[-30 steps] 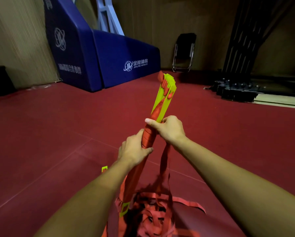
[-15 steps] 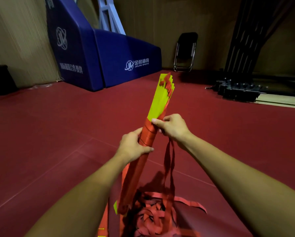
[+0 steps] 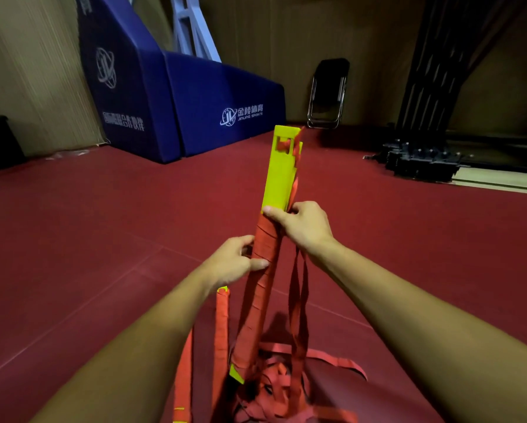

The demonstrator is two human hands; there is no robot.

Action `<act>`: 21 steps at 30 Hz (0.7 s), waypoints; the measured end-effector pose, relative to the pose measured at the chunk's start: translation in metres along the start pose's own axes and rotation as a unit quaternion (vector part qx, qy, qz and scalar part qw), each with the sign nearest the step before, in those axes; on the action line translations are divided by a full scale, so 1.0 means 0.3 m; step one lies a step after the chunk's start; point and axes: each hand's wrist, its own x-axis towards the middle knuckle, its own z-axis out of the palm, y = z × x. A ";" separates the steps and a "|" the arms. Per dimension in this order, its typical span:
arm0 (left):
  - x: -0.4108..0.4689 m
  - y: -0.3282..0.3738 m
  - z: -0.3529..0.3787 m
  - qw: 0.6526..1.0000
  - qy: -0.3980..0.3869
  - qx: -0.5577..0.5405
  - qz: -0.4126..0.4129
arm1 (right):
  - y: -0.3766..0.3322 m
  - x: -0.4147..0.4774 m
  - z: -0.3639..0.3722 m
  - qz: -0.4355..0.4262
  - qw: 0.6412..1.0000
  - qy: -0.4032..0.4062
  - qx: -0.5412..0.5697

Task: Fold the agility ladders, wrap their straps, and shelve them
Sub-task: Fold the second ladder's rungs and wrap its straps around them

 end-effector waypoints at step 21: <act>-0.032 0.005 -0.007 0.999 0.038 0.024 0.006 | 0.006 -0.016 0.027 -0.044 0.998 -0.033 0.017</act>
